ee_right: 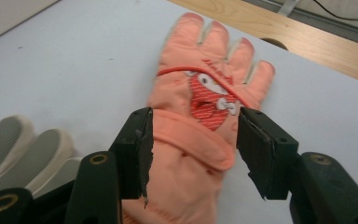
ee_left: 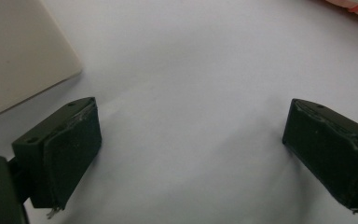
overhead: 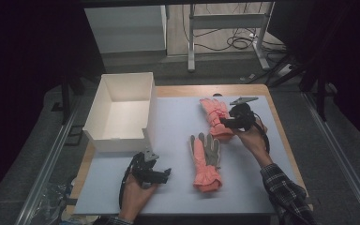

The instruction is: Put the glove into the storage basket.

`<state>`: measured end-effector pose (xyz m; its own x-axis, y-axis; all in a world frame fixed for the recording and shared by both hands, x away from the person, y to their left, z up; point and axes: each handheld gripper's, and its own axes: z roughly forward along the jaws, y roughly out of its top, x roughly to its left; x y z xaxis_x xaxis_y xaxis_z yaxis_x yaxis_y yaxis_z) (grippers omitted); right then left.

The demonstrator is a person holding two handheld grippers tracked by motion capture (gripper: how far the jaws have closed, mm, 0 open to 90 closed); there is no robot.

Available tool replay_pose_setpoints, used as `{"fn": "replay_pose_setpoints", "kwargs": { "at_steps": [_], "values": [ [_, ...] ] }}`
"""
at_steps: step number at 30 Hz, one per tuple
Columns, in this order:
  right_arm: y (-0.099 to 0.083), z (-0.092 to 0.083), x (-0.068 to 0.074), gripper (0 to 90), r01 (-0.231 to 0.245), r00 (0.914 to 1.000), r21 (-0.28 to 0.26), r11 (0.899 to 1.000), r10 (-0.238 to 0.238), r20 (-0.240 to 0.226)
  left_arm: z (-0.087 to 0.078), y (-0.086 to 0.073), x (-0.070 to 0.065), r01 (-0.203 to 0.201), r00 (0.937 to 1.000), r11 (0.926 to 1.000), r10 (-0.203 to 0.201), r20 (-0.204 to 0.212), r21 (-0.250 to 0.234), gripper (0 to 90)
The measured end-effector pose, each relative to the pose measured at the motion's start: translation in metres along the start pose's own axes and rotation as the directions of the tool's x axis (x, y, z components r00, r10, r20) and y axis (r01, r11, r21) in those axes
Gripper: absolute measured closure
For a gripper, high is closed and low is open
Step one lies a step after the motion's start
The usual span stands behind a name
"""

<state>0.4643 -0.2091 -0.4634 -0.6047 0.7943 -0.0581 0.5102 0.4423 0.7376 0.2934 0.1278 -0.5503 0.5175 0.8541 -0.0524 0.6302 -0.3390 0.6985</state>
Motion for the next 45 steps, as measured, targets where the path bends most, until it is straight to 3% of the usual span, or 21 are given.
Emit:
{"fn": "replay_pose_setpoints", "kwargs": {
  "at_steps": [2,3,9,14,19,22,25,28,29,33,45],
  "values": [
    [0.0,0.004,-0.006,46.2,-0.02,0.9998,0.0,1.0,0.02,0.004,0.0,0.0,0.0,0.0,1.0,1.0,0.0,0.0,0.0,4.4],
    [0.002,0.01,-0.012,45.9,-0.053,0.9986,-0.007,0.999,0.052,-0.008,0.0,0.0,0.0,0.0,1.0,1.0,0.0,0.0,0.0,4.4],
    [0.011,0.029,-0.017,38.4,-0.093,0.9953,-0.025,0.995,0.092,-0.029,0.0,0.0,0.0,0.0,1.0,1.0,0.0,0.0,0.0,4.4],
    [0.013,0.044,-0.016,36.0,-0.072,0.9973,-0.003,0.997,0.072,-0.018,0.0,0.0,0.0,0.0,1.0,1.0,0.0,0.0,0.0,4.4],
    [0.007,0.065,-0.021,35.6,-0.052,0.9986,0.052,0.997,0.053,-0.003,0.0,0.0,0.0,0.0,1.0,1.0,0.0,0.0,-0.001,4.4],
    [0.002,0.07,-0.025,45.1,-0.075,0.996,0.05,0.996,0.077,-0.044,0.0,0.0,0.0,0.0,1.0,1.0,0.0,0.0,-0.001,4.4],
    [-0.003,0.072,-0.027,62.9,-0.122,0.988,0.038,0.992,0.125,-0.091,0.0,0.0,0.0,0.0,1.0,1.0,0.0,-0.001,-0.001,4.4],
    [-0.003,0.07,-0.026,73.7,-0.135,0.9858,0.041,0.99,0.138,-0.095,0.0,0.0,0.0,0.0,1.0,1.0,0.0,-0.001,-0.001,4.4],
    [-0.002,0.069,-0.023,79.0,-0.121,0.9891,0.042,0.992,0.124,-0.08,0.0,0.0,0.0,-0.001,1.0,1.0,0.001,-0.001,-0.001,4.4],
    [0.001,0.065,-0.019,82.8,-0.105,0.9928,0.047,0.993,0.108,-0.053,0.0,0.0,0.0,0.0,1.0,1.0,0.0,-0.001,-0.001,4.4],
    [0.0,0.042,-0.028,83.7,-0.155,0.986,0.006,0.988,0.155,-0.062,0.0,0.0,0.0,0.0,1.0,1.0,0.0,-0.001,-0.001,4.4]
  ]
}}
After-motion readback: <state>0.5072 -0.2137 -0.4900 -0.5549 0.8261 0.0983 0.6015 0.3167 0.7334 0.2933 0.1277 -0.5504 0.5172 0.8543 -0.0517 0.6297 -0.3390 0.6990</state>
